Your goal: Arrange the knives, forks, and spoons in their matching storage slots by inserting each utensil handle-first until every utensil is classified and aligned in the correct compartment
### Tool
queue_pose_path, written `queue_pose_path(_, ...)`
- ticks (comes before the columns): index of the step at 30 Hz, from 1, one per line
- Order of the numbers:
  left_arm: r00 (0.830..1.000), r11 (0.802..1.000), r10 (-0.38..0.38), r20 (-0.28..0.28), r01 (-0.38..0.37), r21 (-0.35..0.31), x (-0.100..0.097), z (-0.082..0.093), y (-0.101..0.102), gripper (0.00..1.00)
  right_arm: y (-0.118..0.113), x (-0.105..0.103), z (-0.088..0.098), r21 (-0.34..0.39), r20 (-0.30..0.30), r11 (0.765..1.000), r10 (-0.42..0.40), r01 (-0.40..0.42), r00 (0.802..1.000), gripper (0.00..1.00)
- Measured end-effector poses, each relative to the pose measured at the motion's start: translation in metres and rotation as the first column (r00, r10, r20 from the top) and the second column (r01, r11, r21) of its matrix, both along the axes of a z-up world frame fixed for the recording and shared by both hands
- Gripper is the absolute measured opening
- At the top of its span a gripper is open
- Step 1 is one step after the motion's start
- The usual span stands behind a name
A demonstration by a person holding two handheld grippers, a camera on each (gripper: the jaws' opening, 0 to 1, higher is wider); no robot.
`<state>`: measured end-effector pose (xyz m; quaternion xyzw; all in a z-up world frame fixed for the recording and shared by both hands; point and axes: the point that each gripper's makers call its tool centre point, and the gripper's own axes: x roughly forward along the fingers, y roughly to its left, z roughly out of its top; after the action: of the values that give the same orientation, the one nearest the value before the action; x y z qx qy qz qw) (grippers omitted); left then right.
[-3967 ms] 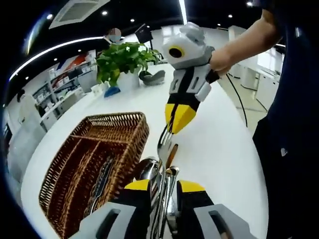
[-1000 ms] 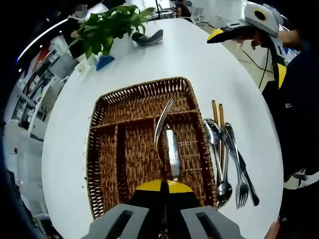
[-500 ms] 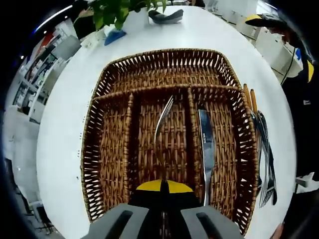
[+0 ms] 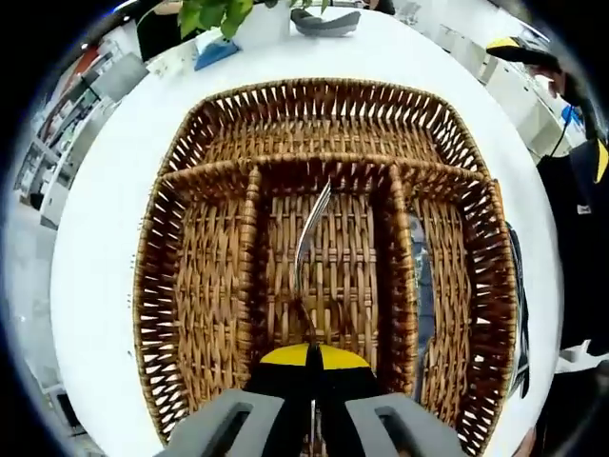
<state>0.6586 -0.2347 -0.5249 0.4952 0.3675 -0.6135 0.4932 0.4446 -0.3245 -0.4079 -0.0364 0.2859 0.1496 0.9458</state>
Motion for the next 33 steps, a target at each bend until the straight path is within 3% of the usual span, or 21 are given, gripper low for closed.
queue_pose_path(2,1.0,1.0,0.006,-0.025,-0.006,0.001,-0.0018,-0.0011,-0.002,0.0,-0.0001,0.0024,-0.0028,0.0,-0.006,1.0,0.006,-0.006,1.0,0.92)
queue_pose_path(7,0.999,0.999,-0.035,-0.02,0.035,0.012,-0.0007,-0.0019,-0.0026,0.0,-0.0023,0.0039,-0.0052,0.005,-0.014,1.0,0.007,-0.007,1.0,0.92)
queue_pose_path(26,0.999,0.999,-0.038,-0.024,0.038,0.009,-0.0026,-0.0015,-0.0023,0.01,-0.0079,0.0023,-0.0027,-0.01,-0.012,1.0,0.027,-0.027,1.0,0.91)
queue_pose_path(30,0.998,0.999,-0.032,-0.045,0.032,0.003,-0.0066,-0.0005,-0.0003,0.07,-0.0076,0.0059,-0.0003,-0.007,0.005,1.0,0.03,-0.03,1.0,0.91)
queue_pose_path(33,0.999,1.0,-0.027,-0.023,0.027,-0.006,-0.0042,-0.0027,-0.0009,0.05,-0.0058,0.0082,0.0007,-0.003,0.006,0.999,0.041,-0.041,0.999,0.9)
